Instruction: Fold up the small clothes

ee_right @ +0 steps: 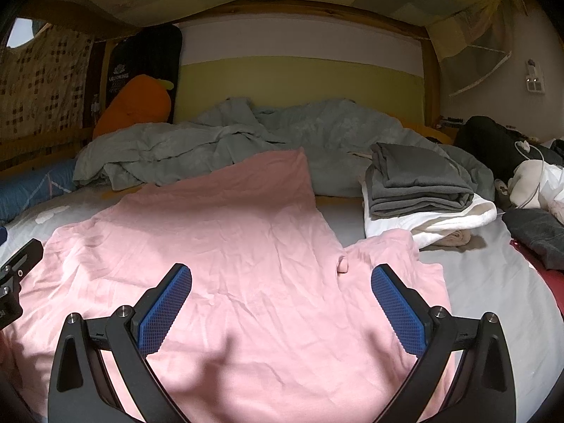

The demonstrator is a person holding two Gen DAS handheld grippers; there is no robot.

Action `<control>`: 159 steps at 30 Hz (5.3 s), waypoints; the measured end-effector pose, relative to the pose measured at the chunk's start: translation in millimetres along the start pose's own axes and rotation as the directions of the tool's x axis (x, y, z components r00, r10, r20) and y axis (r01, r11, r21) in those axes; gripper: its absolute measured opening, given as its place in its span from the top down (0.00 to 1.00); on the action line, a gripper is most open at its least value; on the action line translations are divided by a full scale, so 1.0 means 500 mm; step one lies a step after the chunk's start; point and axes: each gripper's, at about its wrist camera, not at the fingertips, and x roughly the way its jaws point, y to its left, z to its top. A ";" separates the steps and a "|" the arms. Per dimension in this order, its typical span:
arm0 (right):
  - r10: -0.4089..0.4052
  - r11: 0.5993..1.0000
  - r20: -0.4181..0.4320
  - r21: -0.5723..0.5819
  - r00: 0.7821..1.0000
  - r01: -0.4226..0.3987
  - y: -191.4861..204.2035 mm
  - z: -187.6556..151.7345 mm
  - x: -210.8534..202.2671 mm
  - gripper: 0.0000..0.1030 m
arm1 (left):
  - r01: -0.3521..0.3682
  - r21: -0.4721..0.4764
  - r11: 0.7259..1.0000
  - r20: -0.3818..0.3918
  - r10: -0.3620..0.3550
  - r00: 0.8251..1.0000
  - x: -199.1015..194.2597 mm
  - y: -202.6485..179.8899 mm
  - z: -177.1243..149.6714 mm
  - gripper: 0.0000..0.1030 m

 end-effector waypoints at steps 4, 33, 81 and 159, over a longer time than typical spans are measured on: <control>0.009 1.000 0.004 0.004 1.000 -0.009 -0.006 0.013 -0.009 0.01 | -0.005 -0.010 1.000 0.016 0.005 1.000 -0.010 0.007 0.008 0.00; 0.010 0.914 -0.173 0.400 0.985 0.061 -0.354 0.074 -0.029 0.01 | 0.055 -0.043 0.998 0.044 -0.053 0.998 -0.036 0.021 0.020 0.00; 0.375 0.927 -0.382 0.185 0.845 -0.327 0.000 -0.050 0.013 0.89 | -0.038 -0.028 0.999 -0.045 0.037 0.998 0.004 -0.002 -0.009 0.00; 0.030 0.990 -0.288 0.139 0.957 0.010 -0.127 -0.053 -0.112 0.81 | 0.255 -0.336 0.907 -0.049 -0.287 0.957 0.040 0.264 0.153 0.99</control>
